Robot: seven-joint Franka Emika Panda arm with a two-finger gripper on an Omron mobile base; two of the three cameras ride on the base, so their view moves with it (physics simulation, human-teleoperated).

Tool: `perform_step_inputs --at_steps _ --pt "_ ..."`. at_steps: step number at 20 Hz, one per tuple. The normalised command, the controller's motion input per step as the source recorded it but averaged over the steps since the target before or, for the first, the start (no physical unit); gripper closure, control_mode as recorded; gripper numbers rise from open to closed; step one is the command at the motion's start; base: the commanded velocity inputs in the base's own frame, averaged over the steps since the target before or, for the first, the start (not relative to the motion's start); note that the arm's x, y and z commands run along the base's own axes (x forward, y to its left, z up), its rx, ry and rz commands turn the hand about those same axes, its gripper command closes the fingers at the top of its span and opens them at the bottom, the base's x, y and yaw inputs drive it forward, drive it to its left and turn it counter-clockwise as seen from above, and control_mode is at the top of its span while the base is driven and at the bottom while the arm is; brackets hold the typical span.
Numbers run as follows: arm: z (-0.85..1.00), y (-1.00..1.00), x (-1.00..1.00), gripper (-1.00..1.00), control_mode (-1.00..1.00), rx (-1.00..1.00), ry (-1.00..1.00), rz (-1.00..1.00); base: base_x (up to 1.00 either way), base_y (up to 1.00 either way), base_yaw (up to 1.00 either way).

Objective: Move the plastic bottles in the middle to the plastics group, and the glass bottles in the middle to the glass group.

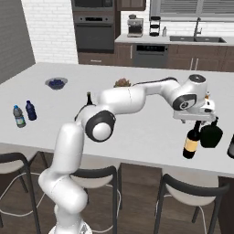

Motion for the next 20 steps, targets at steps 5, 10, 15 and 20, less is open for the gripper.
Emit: perform_step_inputs --at_steps 5,10,15,20 --pt "0.41 0.23 0.00 -1.00 -1.00 0.00 -0.01 0.05 0.00 0.00 0.00" --pt "0.37 0.49 -0.13 -1.00 -1.00 0.00 -0.04 0.02 0.00 0.00 0.00" --pt "0.06 0.86 -0.49 -1.00 -1.00 -0.01 -0.06 0.01 0.00 0.00 0.00" --pt "-0.04 1.00 -0.54 -1.00 -1.00 -0.02 -0.06 0.05 0.00 0.00 0.00"
